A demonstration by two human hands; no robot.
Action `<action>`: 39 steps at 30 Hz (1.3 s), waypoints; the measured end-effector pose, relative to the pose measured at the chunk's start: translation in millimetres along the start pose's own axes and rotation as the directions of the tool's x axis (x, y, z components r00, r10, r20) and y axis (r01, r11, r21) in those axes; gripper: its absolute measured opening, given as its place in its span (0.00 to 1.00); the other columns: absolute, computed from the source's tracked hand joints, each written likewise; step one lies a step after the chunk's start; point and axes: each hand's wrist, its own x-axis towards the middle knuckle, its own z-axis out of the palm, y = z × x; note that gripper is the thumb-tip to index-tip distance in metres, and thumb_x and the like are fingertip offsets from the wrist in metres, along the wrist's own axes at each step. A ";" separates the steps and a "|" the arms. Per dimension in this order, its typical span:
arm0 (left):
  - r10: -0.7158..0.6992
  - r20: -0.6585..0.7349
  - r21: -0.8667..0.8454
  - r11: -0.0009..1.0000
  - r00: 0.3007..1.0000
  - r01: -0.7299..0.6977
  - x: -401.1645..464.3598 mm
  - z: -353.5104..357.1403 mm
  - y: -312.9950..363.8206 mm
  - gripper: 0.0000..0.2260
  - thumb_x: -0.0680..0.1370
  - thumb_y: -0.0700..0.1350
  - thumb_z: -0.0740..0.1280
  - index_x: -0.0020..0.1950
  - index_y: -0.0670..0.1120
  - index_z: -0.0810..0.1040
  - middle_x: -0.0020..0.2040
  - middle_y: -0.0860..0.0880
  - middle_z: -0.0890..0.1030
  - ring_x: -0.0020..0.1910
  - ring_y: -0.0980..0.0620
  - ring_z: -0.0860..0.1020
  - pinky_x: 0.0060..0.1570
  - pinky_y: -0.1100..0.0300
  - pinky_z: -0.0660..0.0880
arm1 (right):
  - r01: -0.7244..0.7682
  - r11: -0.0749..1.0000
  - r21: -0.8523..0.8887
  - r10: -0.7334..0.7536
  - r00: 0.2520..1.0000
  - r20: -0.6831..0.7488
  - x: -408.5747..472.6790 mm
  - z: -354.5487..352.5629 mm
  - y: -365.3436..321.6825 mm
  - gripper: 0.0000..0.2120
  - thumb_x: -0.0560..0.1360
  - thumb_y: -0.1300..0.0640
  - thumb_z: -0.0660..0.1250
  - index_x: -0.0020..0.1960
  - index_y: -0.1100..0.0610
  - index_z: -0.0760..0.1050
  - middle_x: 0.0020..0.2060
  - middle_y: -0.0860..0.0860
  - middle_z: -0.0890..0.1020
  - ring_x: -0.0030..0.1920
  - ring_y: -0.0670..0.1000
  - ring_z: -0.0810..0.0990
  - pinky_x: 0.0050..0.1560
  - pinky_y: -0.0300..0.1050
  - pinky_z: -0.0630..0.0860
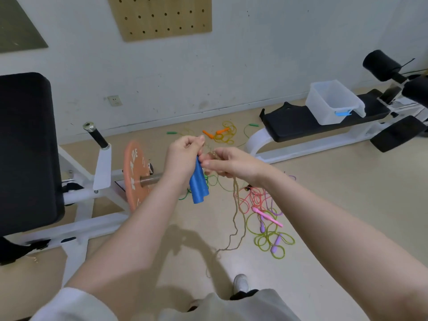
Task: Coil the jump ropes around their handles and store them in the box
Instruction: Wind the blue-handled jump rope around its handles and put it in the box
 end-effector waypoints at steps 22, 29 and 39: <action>0.164 0.045 0.733 0.665 0.985 -0.144 12.0 67.1 1.1 0.13 0.81 0.41 0.54 0.56 0.43 0.77 0.55 0.49 0.70 0.48 0.53 0.70 0.46 0.65 0.63 | -0.085 0.416 -0.905 -0.033 0.994 -0.108 -6.0 -76.6 32.4 0.12 0.68 0.54 0.65 0.46 0.54 0.63 0.38 0.52 0.73 0.37 0.56 0.73 0.36 0.46 0.69; -0.289 0.436 0.898 0.082 0.852 -0.432 6.9 82.0 2.0 0.12 0.70 0.51 0.70 0.45 0.48 0.70 0.37 0.51 0.74 0.36 0.49 0.74 0.35 0.59 0.71 | 0.082 0.176 -0.981 -0.065 0.995 0.072 -14.8 -76.9 25.2 0.14 0.70 0.55 0.63 0.54 0.55 0.68 0.37 0.50 0.72 0.34 0.54 0.70 0.32 0.44 0.65; -0.246 0.406 0.904 -0.032 0.880 -0.426 -11.7 97.6 -19.5 0.07 0.69 0.45 0.65 0.45 0.46 0.73 0.34 0.50 0.71 0.35 0.46 0.72 0.30 0.60 0.66 | 0.171 0.097 -0.980 0.140 0.973 0.184 -33.8 -85.0 18.1 0.20 0.71 0.41 0.67 0.52 0.56 0.72 0.38 0.49 0.74 0.39 0.54 0.75 0.32 0.43 0.65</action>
